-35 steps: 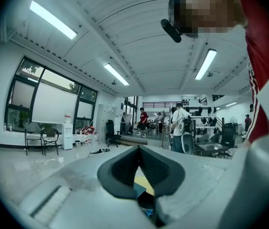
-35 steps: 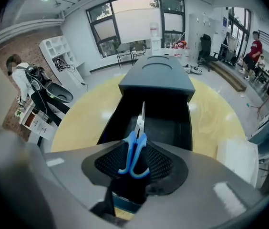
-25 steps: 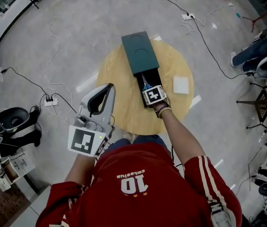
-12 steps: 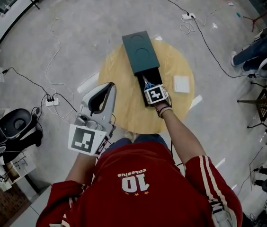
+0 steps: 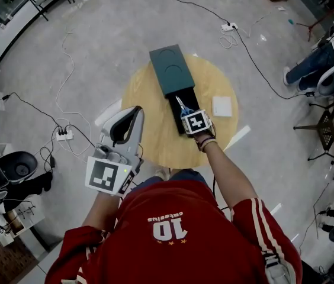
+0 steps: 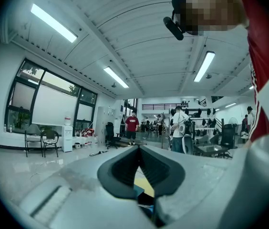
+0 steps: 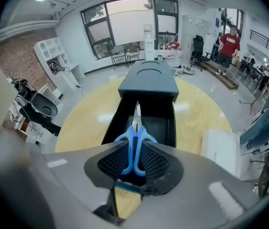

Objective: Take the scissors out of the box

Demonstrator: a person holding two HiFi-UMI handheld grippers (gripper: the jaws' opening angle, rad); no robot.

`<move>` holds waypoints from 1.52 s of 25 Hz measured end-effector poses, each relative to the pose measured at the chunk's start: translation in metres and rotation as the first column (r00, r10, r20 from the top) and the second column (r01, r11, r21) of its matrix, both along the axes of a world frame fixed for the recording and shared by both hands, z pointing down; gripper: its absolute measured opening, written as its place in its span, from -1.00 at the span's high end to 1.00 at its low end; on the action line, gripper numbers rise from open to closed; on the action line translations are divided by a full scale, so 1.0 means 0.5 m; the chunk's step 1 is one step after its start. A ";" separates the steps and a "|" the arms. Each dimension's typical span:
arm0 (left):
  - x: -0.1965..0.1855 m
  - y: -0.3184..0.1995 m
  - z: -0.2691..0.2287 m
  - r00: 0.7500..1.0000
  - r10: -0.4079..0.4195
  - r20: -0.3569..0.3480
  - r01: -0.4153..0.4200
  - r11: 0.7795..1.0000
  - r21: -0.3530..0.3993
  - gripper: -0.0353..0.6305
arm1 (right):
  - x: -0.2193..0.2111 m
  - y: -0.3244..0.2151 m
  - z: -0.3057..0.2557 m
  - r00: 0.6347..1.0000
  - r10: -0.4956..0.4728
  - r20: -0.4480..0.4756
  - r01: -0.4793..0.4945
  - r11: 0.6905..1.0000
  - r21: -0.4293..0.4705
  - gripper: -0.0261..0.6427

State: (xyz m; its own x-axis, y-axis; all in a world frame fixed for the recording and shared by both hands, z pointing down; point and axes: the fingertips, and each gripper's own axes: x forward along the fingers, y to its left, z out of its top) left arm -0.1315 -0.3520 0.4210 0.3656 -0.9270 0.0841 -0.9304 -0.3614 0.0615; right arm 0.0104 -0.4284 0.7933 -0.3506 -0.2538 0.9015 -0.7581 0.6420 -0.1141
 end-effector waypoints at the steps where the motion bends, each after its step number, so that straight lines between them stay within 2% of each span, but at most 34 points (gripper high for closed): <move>1: 0.001 0.007 -0.002 1.000 0.003 0.002 -0.003 1.000 0.002 0.88 | 0.003 0.006 -0.006 1.000 0.002 0.002 -0.002 1.000 0.002 0.66; 6: -0.001 0.045 -0.005 1.000 0.011 -0.006 -0.010 1.000 0.009 0.88 | 0.032 0.020 -0.043 1.000 0.021 0.006 -0.021 0.997 0.070 0.66; 11: 0.003 0.079 -0.018 0.999 0.023 -0.036 -0.022 0.999 0.024 0.88 | 0.045 0.042 -0.107 0.998 0.046 0.048 -0.052 0.990 0.129 0.66; 15: 0.013 0.111 -0.033 0.998 0.046 -0.037 -0.044 0.998 0.049 0.88 | 0.044 0.064 -0.185 0.991 0.056 0.124 -0.083 0.971 0.223 0.66; 18: 0.011 0.138 -0.041 0.997 0.061 -0.038 -0.059 0.996 0.061 0.88 | 0.036 0.090 -0.249 0.982 0.058 0.181 -0.112 0.946 0.305 0.66; 23: 0.016 0.175 -0.051 0.996 0.082 -0.045 -0.078 0.994 0.078 0.88 | 0.025 0.137 -0.369 0.957 0.049 0.287 -0.173 0.887 0.428 0.66; 26: 0.016 0.194 -0.055 0.994 0.096 -0.046 -0.092 0.992 0.084 0.88 | 0.017 0.169 -0.455 0.928 0.036 0.371 -0.228 0.844 0.486 0.66; 33: 0.017 0.230 -0.060 0.991 0.120 -0.066 -0.113 0.989 0.091 0.88 | 0.027 0.251 -0.640 0.861 -0.010 0.509 -0.342 0.729 0.593 0.66; 38: 0.016 0.251 -0.076 0.989 0.135 -0.062 -0.128 0.986 0.107 0.88 | 0.040 0.316 -0.740 0.832 -0.043 0.554 -0.403 0.639 0.655 0.66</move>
